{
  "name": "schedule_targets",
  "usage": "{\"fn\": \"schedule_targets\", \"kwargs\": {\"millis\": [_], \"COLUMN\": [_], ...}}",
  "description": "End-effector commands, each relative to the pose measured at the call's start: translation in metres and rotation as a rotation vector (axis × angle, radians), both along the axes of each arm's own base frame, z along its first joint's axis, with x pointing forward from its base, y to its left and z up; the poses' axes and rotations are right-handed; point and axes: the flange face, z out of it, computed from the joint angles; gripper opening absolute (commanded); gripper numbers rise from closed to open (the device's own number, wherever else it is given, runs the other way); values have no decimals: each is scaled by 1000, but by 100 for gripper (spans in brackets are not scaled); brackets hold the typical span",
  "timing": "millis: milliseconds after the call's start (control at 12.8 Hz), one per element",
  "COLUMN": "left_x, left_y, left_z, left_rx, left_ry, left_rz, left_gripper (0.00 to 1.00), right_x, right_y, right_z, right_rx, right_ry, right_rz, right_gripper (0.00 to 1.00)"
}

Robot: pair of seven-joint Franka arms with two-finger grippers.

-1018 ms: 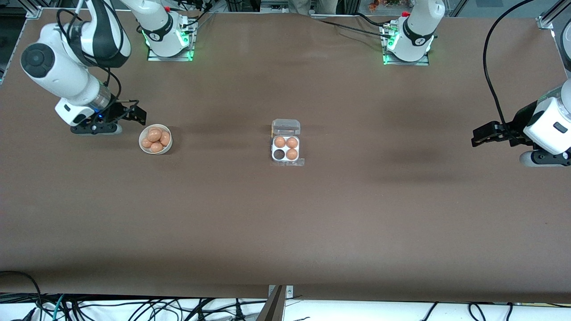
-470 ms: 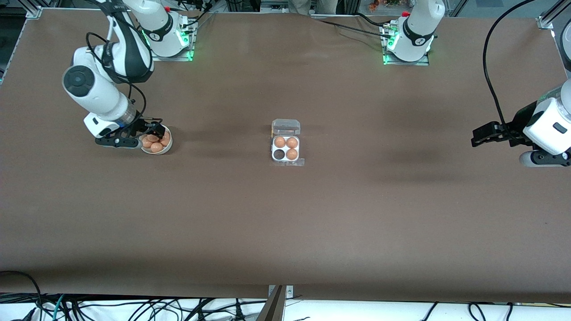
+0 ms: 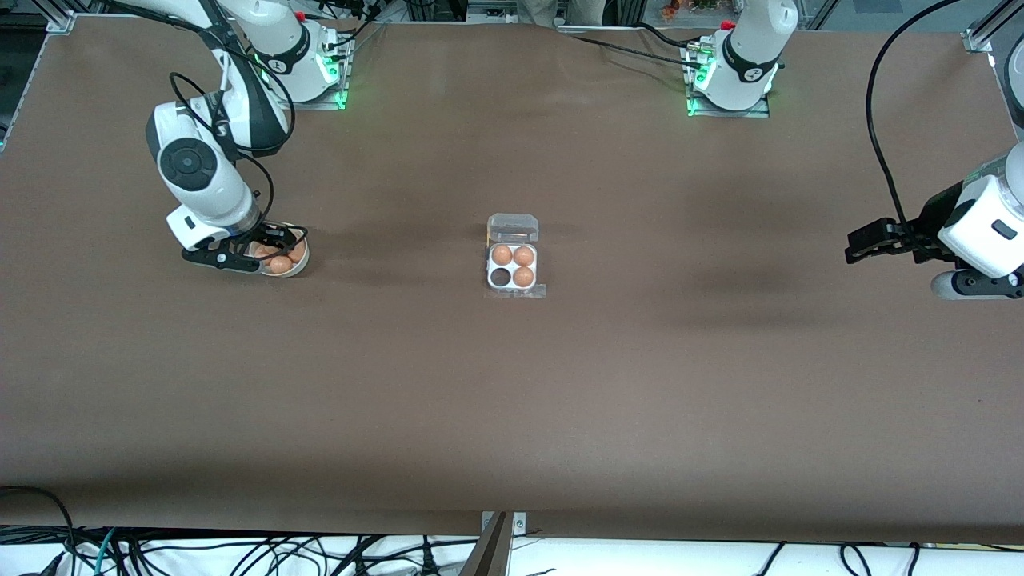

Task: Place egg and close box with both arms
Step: 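Move the open right gripper down over the white egg bowl, then close the right gripper around one brown egg in the bowl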

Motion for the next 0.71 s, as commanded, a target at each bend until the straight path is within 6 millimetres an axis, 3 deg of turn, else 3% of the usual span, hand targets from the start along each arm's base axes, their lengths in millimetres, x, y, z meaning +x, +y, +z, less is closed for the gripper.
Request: {"fn": "schedule_targets", "kwargs": {"millis": [0, 157, 627], "left_x": [0, 0, 0], "left_y": [0, 0, 0], "left_z": [4, 4, 3], "left_rx": [-9, -9, -9], "left_ry": [1, 1, 2], "left_rz": [3, 3, 3], "left_gripper": [100, 100, 100], "right_x": [-9, -14, -15], "right_y": [20, 39, 35], "right_z": [-15, -23, -25], "right_rx": [-49, -62, -101], "right_ry": [-21, -27, -20], "right_rz": [-22, -33, -7], "right_gripper": [100, 100, 99]}}
